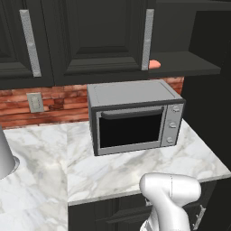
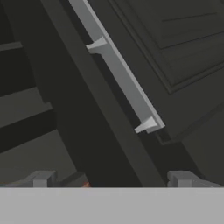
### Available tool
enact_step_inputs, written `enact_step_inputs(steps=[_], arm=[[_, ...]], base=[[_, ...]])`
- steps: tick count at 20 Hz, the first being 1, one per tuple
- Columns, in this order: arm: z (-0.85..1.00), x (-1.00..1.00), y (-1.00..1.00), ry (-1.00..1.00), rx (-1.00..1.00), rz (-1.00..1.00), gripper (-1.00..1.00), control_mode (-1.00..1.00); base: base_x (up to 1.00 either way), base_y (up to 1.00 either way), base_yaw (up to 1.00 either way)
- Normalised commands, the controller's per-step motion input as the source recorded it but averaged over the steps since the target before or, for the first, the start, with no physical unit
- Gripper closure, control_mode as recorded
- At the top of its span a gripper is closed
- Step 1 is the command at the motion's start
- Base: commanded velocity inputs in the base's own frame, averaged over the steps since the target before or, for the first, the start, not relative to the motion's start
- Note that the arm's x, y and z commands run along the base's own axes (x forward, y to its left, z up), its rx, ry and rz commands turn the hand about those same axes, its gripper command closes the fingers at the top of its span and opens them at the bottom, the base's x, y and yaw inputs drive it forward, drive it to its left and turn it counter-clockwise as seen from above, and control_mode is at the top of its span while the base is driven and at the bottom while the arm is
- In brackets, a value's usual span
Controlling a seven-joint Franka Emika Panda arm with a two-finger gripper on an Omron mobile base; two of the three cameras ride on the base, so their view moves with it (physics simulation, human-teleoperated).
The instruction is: Pick up the bar soap and sponge from the sink, and place them back in the cabinet, and close the cabinet doors.
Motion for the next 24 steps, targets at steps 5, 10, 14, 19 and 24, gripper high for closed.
enact_step_inputs(steps=[5,10,14,19,24], arm=[[-0.08,0.26,-0.04,-0.02,0.0,0.03,-1.0,-1.0],[-0.13,0.35,0.0,-0.03,0.0,0.1,-1.0,-1.0],[-0.16,0.44,0.02,-0.03,0.0,0.15,-1.0,-1.0],[-0.13,0.52,0.2,-0.02,0.0,0.11,-1.0,-1.0],[-0.13,0.58,0.51,0.0,-0.04,0.05,-1.0,-1.0]], base=[[0.0,0.0,0.0],[0.0,0.0,0.0],[0.0,0.0,0.0],[0.0,0.0,0.0],[0.0,0.0,0.0]])
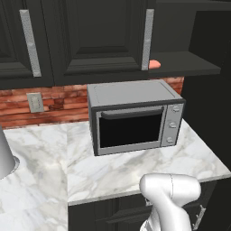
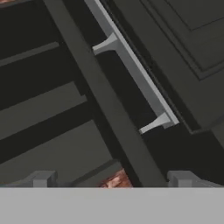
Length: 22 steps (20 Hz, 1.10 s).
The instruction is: Pick up the bar soap and sponge from the sink, and place them back in the cabinet, and close the cabinet doors.
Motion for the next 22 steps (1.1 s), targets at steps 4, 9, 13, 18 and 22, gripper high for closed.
enact_step_inputs(steps=[4,9,13,18,22], arm=[[-0.13,0.58,0.67,0.0,-0.07,0.01,-1.0,-1.0],[-0.08,0.61,0.58,0.0,-0.04,0.0,-1.0,-1.0],[-0.11,0.59,0.56,0.0,-0.03,0.01,-1.0,-1.0],[-0.19,0.55,0.61,-0.01,-0.05,0.04,-1.0,-1.0],[-0.23,0.53,0.61,-0.03,-0.06,0.08,-1.0,-1.0]], base=[[0.0,0.0,0.0],[0.0,0.0,0.0],[0.0,0.0,0.0],[0.0,0.0,0.0],[0.0,0.0,0.0]])
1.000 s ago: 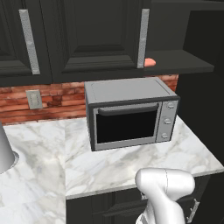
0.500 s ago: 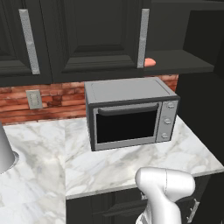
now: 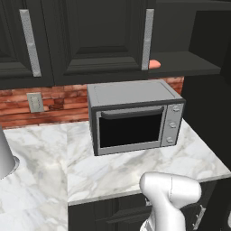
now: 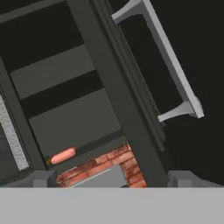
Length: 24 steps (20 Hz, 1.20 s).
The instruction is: Pick up the bar soap and sponge from the sink, and place them back in the cabinet, and close the cabinet doors.
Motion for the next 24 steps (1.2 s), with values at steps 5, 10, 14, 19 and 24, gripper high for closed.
enact_step_inputs(steps=[5,10,14,19,24], arm=[[-0.29,0.45,0.65,-0.07,-0.08,0.1,-1.0,-1.0],[-0.26,0.39,0.51,-0.12,-0.08,0.08,-1.0,-1.0],[-0.24,0.36,0.46,-0.18,-0.11,0.05,-1.0,-1.0],[-0.29,0.31,0.44,-0.23,-0.14,0.04,-1.0,-1.0],[-0.43,0.38,0.37,-0.16,-0.11,0.04,-1.0,-1.0]], base=[[0.0,0.0,0.0],[0.0,0.0,0.0],[0.0,0.0,0.0],[0.0,0.0,0.0],[0.0,0.0,0.0]])
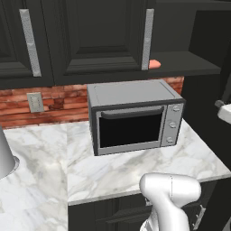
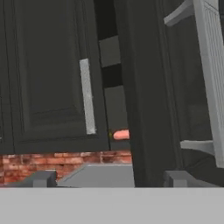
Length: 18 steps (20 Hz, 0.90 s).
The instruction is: Pick up the bar soap and sponge from the sink, and place them back in the cabinet, and close the cabinet doors.
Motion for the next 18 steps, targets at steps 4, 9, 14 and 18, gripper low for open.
enact_step_inputs(steps=[4,9,14,18], arm=[[-0.59,0.47,0.32,-0.04,-0.07,0.09,-1.0,-1.0],[-0.44,0.49,0.24,-0.04,-0.03,0.1,-1.0,-1.0],[-0.02,0.42,0.04,-0.12,0.0,0.05,-1.0,-1.0],[0.0,0.3,0.01,-0.15,0.0,0.01,-1.0,-1.0]], base=[[0.0,0.0,0.0],[0.0,0.0,0.0],[0.0,0.0,0.0],[0.0,0.0,0.0]])
